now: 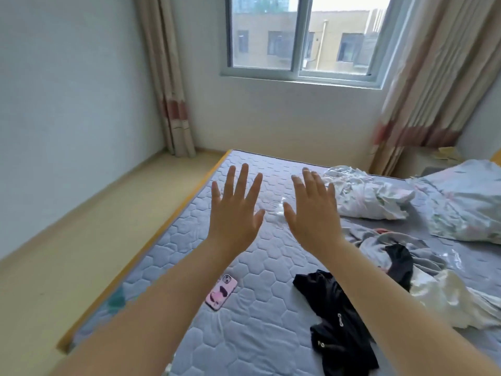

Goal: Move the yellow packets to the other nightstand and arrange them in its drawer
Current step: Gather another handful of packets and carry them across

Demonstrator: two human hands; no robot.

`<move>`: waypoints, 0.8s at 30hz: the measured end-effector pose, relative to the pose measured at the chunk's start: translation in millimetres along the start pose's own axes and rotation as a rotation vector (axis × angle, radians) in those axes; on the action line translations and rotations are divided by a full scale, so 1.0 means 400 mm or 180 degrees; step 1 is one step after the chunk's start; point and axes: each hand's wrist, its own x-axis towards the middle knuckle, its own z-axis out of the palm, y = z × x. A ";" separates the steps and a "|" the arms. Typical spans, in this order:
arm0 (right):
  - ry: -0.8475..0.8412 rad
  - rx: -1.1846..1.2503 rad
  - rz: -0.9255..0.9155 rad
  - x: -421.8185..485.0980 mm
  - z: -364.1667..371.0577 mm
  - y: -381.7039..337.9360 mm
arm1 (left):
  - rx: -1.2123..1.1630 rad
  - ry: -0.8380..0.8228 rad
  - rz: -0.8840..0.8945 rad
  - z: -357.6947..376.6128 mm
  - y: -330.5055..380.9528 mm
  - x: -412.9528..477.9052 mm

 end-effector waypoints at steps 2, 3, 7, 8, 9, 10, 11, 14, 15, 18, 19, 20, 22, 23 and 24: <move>-0.0020 0.0138 -0.0185 0.044 0.027 -0.105 | 0.0058 0.0014 -0.0191 -0.017 -0.108 -0.013; -0.0035 0.0185 -0.0267 0.067 0.040 -0.161 | 0.0090 0.0012 -0.0264 -0.026 -0.167 -0.021; 0.0071 0.0346 -0.0520 0.146 0.093 -0.418 | 0.0251 0.0045 -0.0450 -0.068 -0.435 -0.075; 0.0100 0.0403 -0.0559 0.161 0.107 -0.491 | 0.0248 0.0035 -0.0510 -0.078 -0.510 -0.091; 0.0122 0.0446 -0.0584 0.177 0.120 -0.567 | 0.0257 0.0017 -0.0579 -0.090 -0.585 -0.108; 0.0154 0.0486 -0.0604 0.191 0.132 -0.644 | 0.0290 0.0029 -0.0629 -0.104 -0.659 -0.126; 0.0184 0.0533 -0.0625 0.205 0.143 -0.724 | 0.0340 0.0040 -0.0660 -0.121 -0.731 -0.145; 0.0229 0.0675 -0.0676 0.250 0.169 -0.946 | 0.0497 -0.0055 -0.0708 -0.171 -0.943 -0.193; 0.0216 0.0705 -0.0703 0.267 0.176 -1.015 | 0.0570 -0.0049 -0.0724 -0.188 -1.013 -0.204; 0.0173 0.0773 -0.0770 0.321 0.208 -1.193 | 0.0655 -0.0101 -0.0842 -0.223 -1.195 -0.220; 0.0189 0.0781 -0.0800 0.340 0.221 -1.246 | 0.0619 -0.0104 -0.0875 -0.227 -1.248 -0.222; 0.0201 0.0772 -0.0839 0.360 0.236 -1.296 | 0.0598 -0.0106 -0.0906 -0.226 -1.298 -0.221; 0.0162 0.0749 -0.0924 0.406 0.274 -1.388 | 0.0629 -0.0175 -0.0966 -0.209 -1.394 -0.212; 0.0123 0.0745 -0.0966 0.430 0.297 -1.428 | 0.0634 -0.0219 -0.1002 -0.195 -1.440 -0.205; 0.0096 0.0750 -0.1001 0.457 0.323 -1.465 | 0.0623 -0.0264 -0.1041 -0.181 -1.483 -0.198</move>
